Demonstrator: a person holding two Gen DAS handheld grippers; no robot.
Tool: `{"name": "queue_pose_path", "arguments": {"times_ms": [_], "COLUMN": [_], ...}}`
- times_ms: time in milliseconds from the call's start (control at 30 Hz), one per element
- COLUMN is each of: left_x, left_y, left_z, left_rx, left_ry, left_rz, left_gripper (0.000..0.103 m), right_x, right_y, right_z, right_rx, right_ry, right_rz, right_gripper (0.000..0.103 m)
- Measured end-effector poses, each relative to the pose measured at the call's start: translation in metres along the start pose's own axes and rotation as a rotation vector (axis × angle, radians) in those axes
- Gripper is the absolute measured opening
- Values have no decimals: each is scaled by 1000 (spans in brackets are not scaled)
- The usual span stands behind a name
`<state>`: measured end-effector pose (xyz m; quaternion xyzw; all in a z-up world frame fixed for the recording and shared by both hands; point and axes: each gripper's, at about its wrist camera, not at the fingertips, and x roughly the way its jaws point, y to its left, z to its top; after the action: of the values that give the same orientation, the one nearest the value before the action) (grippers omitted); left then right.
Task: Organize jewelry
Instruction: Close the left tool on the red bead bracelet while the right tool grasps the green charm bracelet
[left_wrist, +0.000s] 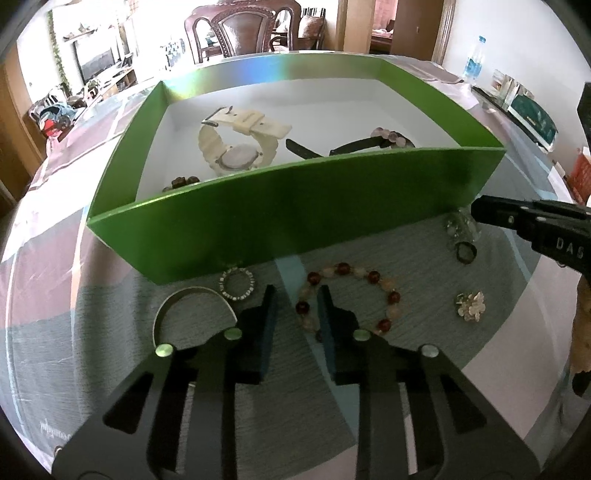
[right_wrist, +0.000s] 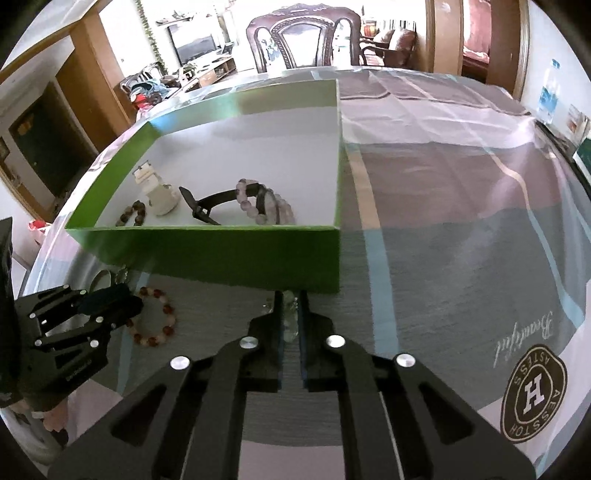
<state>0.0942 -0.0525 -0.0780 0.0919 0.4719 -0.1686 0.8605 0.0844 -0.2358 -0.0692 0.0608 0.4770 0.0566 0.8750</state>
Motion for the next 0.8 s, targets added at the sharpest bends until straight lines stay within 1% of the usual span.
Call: {"name": "queue_pose_path", "arguments": {"times_ms": [33,67,100,133,500,567,600,800], "left_x": [0,0,0,0,0,-1,-1,-1], "left_y": [0,-1,-1,-1,-3,-4,-7,-8], "left_z": [0,-1,-1,-1,-2,-3,-2,-3], "left_rx": [2,3,5,6,14,19,23,29], "left_ry": [0,0,0,-1,-4,-6,-6,-9], "left_rz": [-1,-5,-5,-5,2,0,-4,1], "left_gripper": [26,27,28,28,29,24,20,20], "right_x": [0,-1,0,1,16,16,17,20], "right_y": [-1,0,1,2,17,19,20,23], "right_z": [0,-2,-2,-1,-10,-11,-12,-13], "right_rx": [5,6,2,-5,-84,-94,-100,-111], "right_ry": [2,4,5,6,35,32,32,34], "right_rz": [-5,-9,-14,-15,-53,-55,-58,-74], "right_gripper": [24,37,44,45,45,45,45,45]}}
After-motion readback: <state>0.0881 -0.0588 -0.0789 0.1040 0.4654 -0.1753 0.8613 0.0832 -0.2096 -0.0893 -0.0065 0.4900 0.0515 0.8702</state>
